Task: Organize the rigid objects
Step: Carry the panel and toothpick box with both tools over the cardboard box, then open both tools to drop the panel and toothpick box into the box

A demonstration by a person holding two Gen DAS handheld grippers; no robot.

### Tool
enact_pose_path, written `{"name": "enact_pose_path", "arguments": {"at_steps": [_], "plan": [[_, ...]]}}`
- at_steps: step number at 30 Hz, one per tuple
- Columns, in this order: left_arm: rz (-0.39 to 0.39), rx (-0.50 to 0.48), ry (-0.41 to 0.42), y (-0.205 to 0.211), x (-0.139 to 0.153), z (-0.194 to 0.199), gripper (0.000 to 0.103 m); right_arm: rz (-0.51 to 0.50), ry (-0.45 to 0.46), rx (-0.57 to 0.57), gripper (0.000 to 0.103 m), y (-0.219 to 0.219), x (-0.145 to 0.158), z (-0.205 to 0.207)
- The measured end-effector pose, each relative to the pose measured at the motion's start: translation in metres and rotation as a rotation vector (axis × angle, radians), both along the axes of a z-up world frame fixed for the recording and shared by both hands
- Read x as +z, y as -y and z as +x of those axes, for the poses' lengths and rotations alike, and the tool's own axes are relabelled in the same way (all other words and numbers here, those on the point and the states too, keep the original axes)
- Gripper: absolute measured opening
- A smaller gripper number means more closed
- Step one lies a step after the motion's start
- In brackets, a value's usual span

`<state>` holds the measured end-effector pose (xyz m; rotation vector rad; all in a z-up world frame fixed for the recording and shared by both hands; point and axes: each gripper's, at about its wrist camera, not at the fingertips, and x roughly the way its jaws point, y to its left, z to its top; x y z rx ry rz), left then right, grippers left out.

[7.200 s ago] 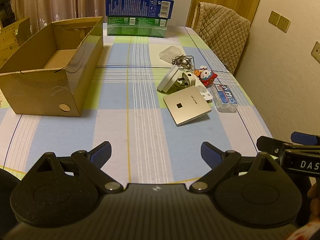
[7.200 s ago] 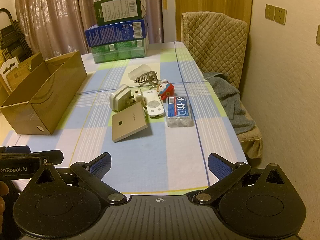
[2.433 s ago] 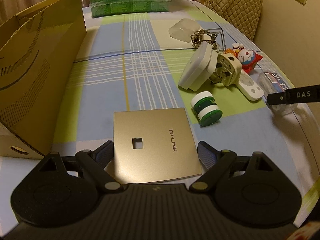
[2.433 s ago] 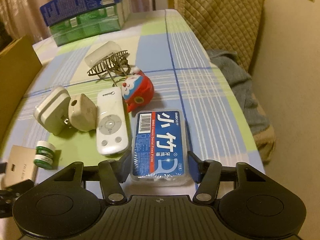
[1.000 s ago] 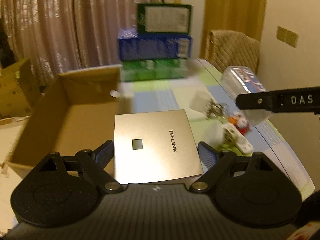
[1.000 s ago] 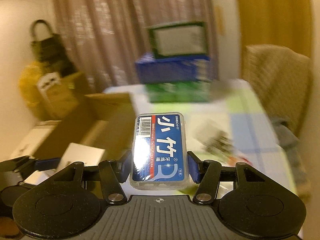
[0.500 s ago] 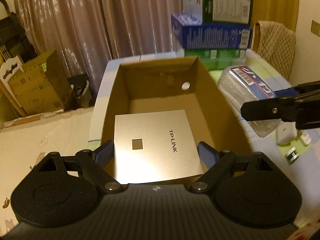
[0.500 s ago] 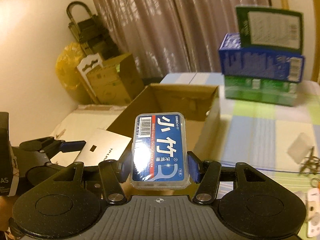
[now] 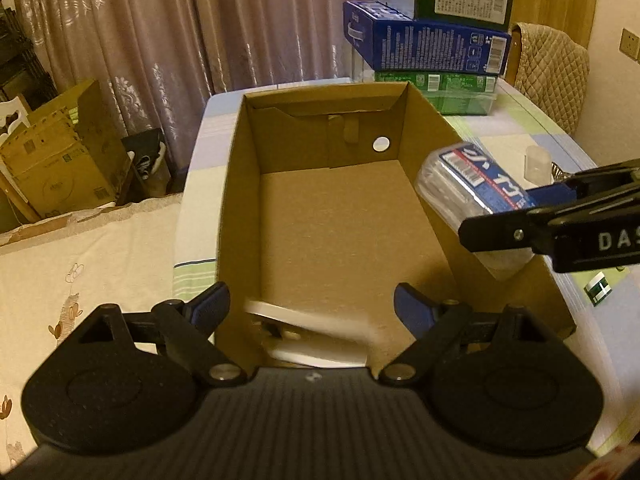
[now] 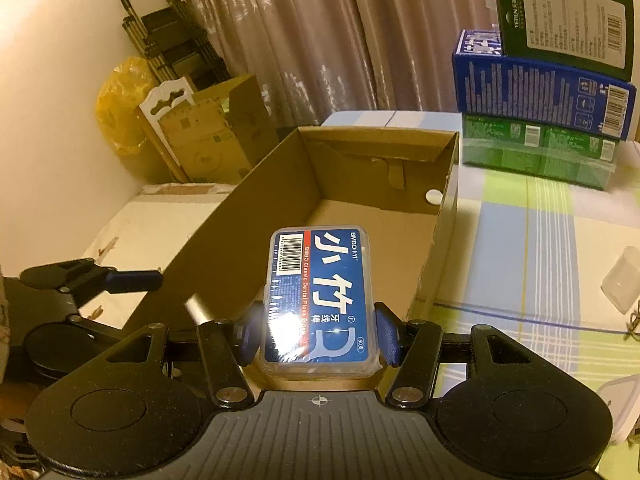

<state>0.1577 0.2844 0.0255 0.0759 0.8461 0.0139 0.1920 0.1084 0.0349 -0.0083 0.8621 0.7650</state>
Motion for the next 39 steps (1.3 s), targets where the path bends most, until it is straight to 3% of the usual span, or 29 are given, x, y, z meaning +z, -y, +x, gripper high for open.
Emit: {"name": "enact_pose_path", "arguments": {"at_steps": [17, 24, 32, 39], "plan": [[-0.026, 0.033, 0.059, -0.009, 0.019, -0.029, 0.086, -0.047, -0.005, 0.028, 0.054, -0.002, -0.007, -0.014], [-0.038, 0.050, 0.081, -0.010, 0.023, -0.034, 0.086, -0.006, 0.008, 0.005, 0.059, 0.007, -0.001, -0.015], [-0.075, 0.063, 0.125, 0.005, 0.038, -0.051, 0.086, 0.052, 0.071, -0.069, 0.064, 0.053, 0.028, -0.037], [-0.118, 0.042, 0.195, 0.045, 0.063, -0.074, 0.086, 0.057, 0.155, -0.182, 0.072, 0.120, 0.050, -0.081]]}}
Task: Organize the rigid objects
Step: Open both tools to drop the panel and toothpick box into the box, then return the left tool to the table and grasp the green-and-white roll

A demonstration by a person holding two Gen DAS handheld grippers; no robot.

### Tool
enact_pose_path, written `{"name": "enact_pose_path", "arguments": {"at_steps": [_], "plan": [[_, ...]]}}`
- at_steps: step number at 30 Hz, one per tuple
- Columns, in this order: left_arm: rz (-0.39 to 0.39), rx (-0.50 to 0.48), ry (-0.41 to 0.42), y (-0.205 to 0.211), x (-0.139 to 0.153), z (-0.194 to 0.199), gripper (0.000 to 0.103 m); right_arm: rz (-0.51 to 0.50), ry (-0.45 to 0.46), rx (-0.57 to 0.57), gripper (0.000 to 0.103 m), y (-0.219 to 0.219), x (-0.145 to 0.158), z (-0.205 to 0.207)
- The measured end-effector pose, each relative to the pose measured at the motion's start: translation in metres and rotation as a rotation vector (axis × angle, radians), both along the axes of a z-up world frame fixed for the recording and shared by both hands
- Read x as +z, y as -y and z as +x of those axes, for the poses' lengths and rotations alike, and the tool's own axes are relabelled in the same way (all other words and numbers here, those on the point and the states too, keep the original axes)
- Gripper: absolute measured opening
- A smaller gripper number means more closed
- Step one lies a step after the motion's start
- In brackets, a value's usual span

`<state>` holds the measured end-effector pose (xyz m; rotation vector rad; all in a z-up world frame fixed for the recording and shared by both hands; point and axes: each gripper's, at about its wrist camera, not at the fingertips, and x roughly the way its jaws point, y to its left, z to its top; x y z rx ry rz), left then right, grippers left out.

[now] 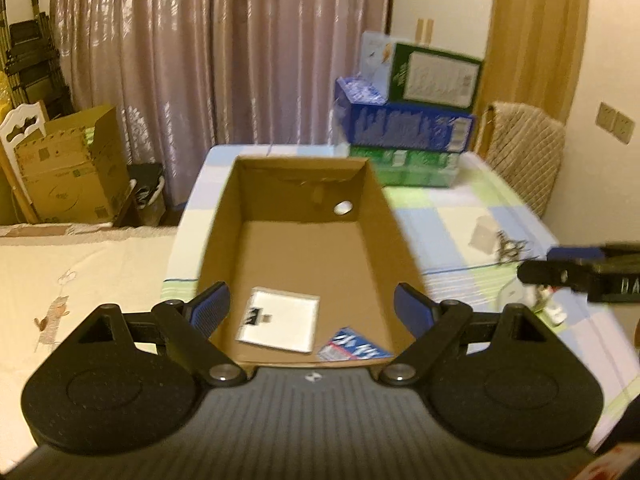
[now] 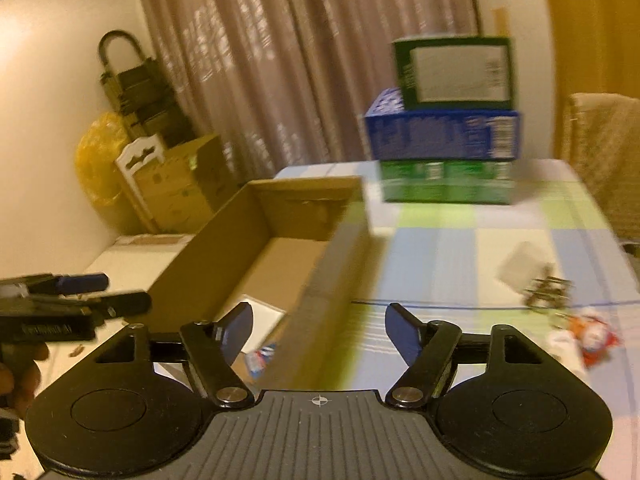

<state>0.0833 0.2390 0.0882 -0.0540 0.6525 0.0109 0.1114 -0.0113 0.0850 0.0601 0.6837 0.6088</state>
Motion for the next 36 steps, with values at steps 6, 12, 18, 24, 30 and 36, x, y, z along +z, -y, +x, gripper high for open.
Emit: {"name": "enact_pose_path", "arguments": {"at_steps": [6, 12, 18, 24, 30, 36], "plan": [[-0.036, -0.063, 0.036, 0.052, 0.015, -0.017, 0.086, -0.018, 0.027, -0.125, 0.074, 0.067, 0.003, -0.036], [-0.048, -0.148, 0.049, 0.111, 0.018, -0.031, 0.086, -0.067, 0.018, -0.224, 0.075, 0.131, -0.006, -0.064], [-0.050, -0.255, 0.022, 0.165, -0.007, -0.029, 0.086, -0.063, -0.018, -0.325, 0.075, 0.184, -0.018, -0.071], [-0.035, -0.330, -0.055, 0.201, -0.050, -0.011, 0.086, -0.048, -0.030, -0.369, 0.075, 0.213, -0.026, -0.064], [0.010, -0.384, -0.099, 0.223, -0.088, 0.011, 0.086, -0.050, -0.056, -0.375, 0.075, 0.224, -0.042, -0.045], [0.080, -0.475, -0.106, 0.236, -0.122, 0.032, 0.079, -0.047, -0.089, -0.371, 0.075, 0.227, -0.060, -0.020]]}}
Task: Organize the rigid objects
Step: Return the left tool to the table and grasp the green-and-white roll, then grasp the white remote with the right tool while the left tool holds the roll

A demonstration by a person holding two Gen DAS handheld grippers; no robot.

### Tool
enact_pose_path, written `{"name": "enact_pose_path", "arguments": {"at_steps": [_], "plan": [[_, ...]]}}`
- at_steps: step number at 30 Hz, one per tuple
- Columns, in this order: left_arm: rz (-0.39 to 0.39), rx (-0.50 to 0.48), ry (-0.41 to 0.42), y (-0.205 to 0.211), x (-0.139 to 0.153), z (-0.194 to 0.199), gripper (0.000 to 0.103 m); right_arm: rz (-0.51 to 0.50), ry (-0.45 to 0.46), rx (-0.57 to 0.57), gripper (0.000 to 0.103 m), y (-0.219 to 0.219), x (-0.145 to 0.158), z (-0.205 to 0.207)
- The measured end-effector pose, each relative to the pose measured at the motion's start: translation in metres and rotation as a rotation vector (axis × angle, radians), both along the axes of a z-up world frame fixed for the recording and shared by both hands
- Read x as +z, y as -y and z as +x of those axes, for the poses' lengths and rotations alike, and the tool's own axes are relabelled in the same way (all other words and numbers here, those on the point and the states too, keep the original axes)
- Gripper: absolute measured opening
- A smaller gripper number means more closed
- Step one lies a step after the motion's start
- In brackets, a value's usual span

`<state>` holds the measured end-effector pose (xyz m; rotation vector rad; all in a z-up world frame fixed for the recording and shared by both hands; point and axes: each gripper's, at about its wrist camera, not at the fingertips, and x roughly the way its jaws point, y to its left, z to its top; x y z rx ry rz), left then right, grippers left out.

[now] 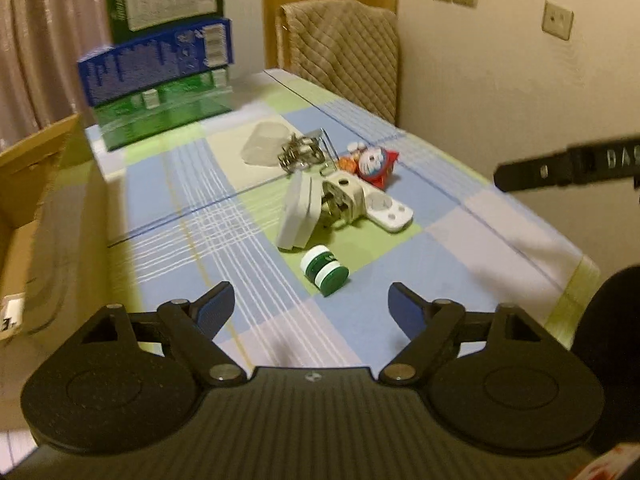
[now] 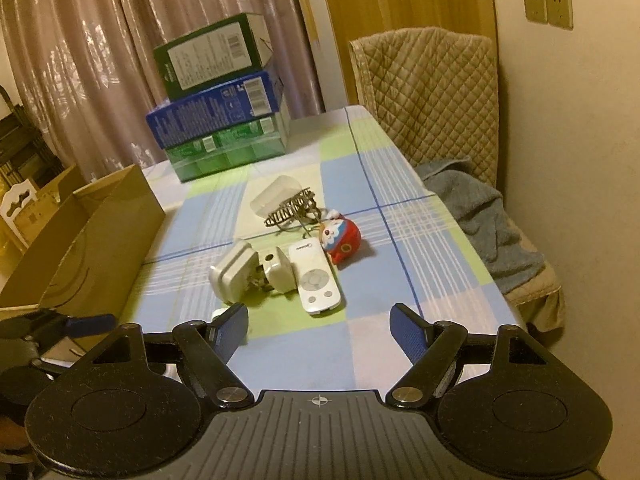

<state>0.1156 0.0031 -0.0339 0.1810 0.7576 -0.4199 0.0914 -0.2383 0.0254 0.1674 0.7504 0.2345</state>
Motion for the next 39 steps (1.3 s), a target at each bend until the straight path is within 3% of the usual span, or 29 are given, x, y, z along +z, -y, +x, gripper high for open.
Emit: {"name": "enact_pose_path", "arguments": {"at_steps": [4, 7, 10, 15, 27, 39], "plan": [[0.017, -0.047, -0.016, 0.003, -0.020, 0.018, 0.075, -0.002, -0.021, 0.012, 0.075, -0.004, -0.014, 0.017], [0.036, -0.075, -0.028, 0.006, -0.033, 0.032, 0.065, -0.009, -0.037, 0.024, 0.075, -0.009, -0.026, 0.030], [0.056, -0.096, -0.024, 0.009, -0.044, 0.045, 0.064, -0.020, -0.046, 0.032, 0.075, -0.012, -0.036, 0.042], [0.072, -0.131, -0.029, 0.014, -0.058, 0.061, 0.053, -0.045, -0.064, 0.034, 0.075, -0.014, -0.054, 0.059], [0.054, -0.204, -0.012, 0.026, -0.069, 0.076, 0.040, -0.054, -0.087, 0.026, 0.075, -0.012, -0.076, 0.076], [0.013, -0.196, 0.000, 0.039, -0.068, 0.079, 0.027, -0.048, -0.100, 0.015, 0.075, -0.009, -0.084, 0.080]]}}
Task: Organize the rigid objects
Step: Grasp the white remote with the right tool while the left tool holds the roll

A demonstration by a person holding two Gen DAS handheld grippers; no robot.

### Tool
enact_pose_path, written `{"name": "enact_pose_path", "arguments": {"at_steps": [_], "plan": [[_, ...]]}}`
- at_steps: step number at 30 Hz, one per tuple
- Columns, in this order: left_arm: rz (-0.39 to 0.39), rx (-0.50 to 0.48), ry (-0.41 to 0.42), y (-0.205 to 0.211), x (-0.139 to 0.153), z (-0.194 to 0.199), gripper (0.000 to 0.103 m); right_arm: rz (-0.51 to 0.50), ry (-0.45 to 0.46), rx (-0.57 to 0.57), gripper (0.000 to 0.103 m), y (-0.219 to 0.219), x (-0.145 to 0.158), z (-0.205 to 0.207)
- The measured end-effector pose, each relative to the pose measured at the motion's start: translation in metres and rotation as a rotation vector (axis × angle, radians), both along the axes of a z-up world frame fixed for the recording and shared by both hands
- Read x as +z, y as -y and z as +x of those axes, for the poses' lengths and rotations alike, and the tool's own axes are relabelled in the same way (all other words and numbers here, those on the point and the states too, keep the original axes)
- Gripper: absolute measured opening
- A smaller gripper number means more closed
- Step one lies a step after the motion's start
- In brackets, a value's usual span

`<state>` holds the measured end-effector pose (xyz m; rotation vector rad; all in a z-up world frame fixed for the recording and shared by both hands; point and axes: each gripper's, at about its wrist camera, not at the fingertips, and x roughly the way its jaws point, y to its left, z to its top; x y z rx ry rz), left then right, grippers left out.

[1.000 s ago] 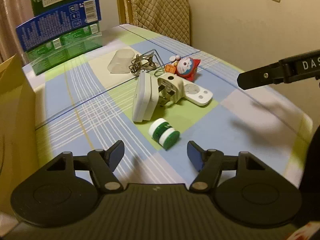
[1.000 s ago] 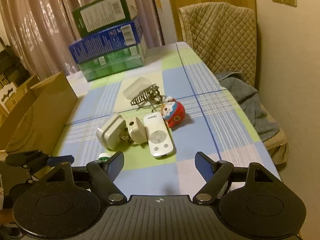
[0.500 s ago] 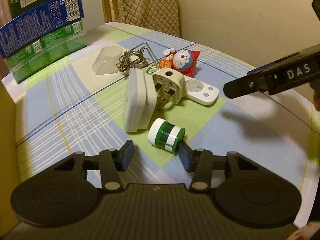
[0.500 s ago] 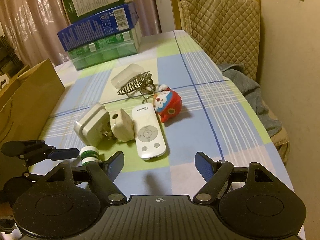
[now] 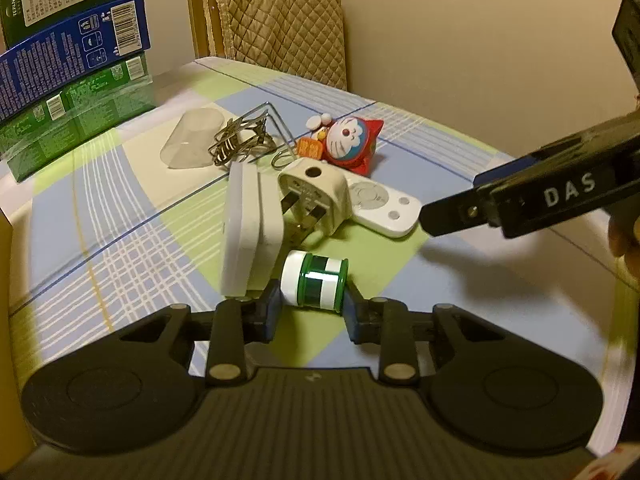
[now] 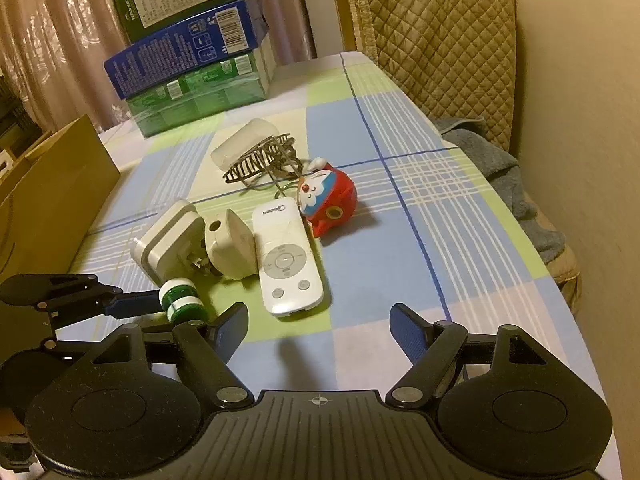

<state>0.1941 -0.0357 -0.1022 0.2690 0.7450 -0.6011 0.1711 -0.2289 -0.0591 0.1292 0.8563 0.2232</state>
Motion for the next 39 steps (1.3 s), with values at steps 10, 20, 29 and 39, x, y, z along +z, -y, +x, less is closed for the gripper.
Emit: {"name": "enact_pose_path", "arguments": {"at_steps": [10, 20, 29, 39], "plan": [[0.019, 0.142, -0.011, -0.028, 0.009, -0.023, 0.027, -0.039, 0.030, 0.078, 0.075, -0.014, -0.004, 0.006], [-0.001, 0.188, -0.008, -0.041, 0.003, -0.028, 0.027, -0.140, 0.056, 0.149, 0.073, -0.033, -0.020, 0.032], [-0.006, 0.194, 0.001, -0.039, 0.000, -0.027, 0.029, -0.205, 0.052, 0.184, 0.038, -0.046, -0.027, 0.034], [0.010, 0.165, 0.035, -0.035, -0.001, -0.023, 0.031, -0.203, 0.018, 0.135, 0.038, -0.039, -0.022, -0.009]]}}
